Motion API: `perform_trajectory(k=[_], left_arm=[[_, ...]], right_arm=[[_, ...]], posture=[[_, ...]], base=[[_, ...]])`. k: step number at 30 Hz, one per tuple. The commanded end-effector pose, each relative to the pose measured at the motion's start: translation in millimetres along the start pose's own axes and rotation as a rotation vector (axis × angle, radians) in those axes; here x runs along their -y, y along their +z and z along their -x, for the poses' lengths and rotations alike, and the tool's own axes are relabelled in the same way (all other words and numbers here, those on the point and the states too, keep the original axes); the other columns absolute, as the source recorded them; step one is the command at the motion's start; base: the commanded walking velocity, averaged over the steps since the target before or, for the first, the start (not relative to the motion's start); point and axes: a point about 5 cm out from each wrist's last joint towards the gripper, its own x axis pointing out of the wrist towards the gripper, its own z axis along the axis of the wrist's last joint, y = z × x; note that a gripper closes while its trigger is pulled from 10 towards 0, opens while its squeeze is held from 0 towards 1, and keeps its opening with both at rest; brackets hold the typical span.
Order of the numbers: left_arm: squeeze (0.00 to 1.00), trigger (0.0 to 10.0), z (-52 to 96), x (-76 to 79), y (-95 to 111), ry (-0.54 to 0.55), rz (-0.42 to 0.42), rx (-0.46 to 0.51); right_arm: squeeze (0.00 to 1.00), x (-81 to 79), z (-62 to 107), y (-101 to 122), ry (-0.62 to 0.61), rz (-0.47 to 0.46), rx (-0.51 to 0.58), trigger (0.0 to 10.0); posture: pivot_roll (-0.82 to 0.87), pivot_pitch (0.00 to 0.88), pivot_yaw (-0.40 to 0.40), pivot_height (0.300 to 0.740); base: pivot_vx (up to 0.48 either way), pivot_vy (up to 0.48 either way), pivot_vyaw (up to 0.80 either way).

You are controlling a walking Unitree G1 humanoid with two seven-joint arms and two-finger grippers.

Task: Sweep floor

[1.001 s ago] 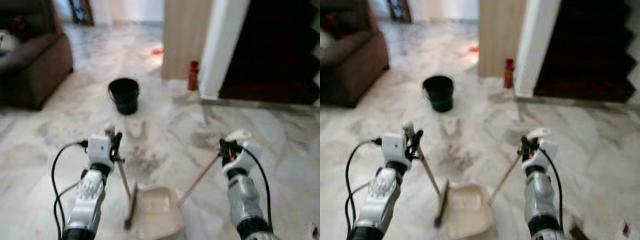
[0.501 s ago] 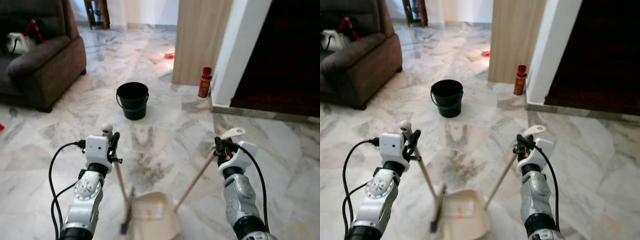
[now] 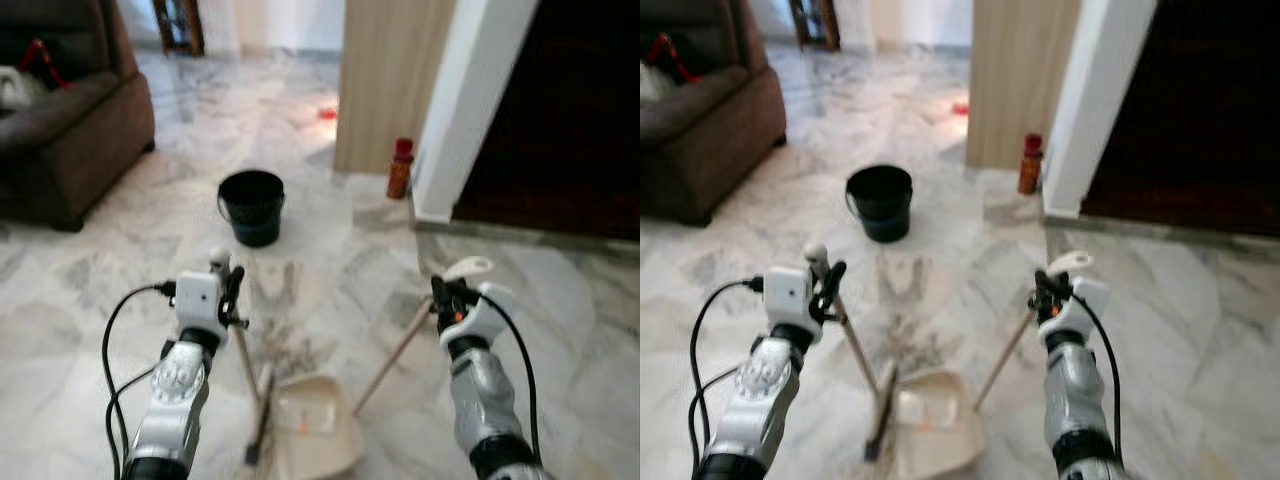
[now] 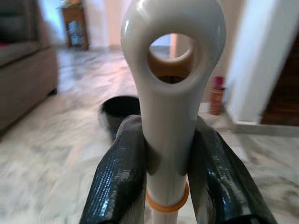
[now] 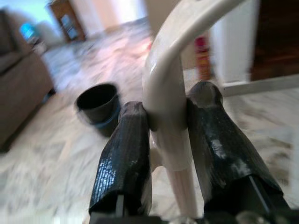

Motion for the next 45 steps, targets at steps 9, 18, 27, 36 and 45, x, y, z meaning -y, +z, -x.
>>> perform_trajectory(k=[9,18,27,36,45], left_arm=[[0.0,10.0,-1.2,-3.1,7.7,0.004,-0.026,0.036],[0.0,10.0,-2.2,-3.0,8.0,0.002,-0.027,0.035],[0.0,10.0,-3.0,-4.3,8.7,0.007,-0.029,0.036],[0.0,10.0,-3.7,-3.8,8.9,0.006,-0.028,0.036],[0.0,10.0,-4.2,-3.8,9.5,0.006,-0.025,0.038]], right_arm=[[0.0,-11.9,-4.7,8.1,0.048,-0.026,0.043,10.0],[0.0,-11.5,-5.3,7.5,0.043,-0.041,0.035,10.0],[0.0,-11.7,-6.0,6.8,0.041,-0.048,0.027,10.0],[0.0,-11.6,-6.8,8.5,0.038,-0.062,0.036,10.0],[0.0,-11.9,-7.3,9.1,0.038,-0.064,0.037,10.0]], posture=[[0.03,0.0,-0.017,0.74],[0.03,0.0,-0.015,0.74],[0.03,0.0,-0.016,0.74],[0.03,0.0,-0.016,0.74],[0.03,0.0,-0.016,0.74]], base=[[0.325,0.0,0.59],[0.328,0.0,0.0],[0.33,0.0,0.0],[0.338,0.0,0.0],[0.336,0.0,0.0]])
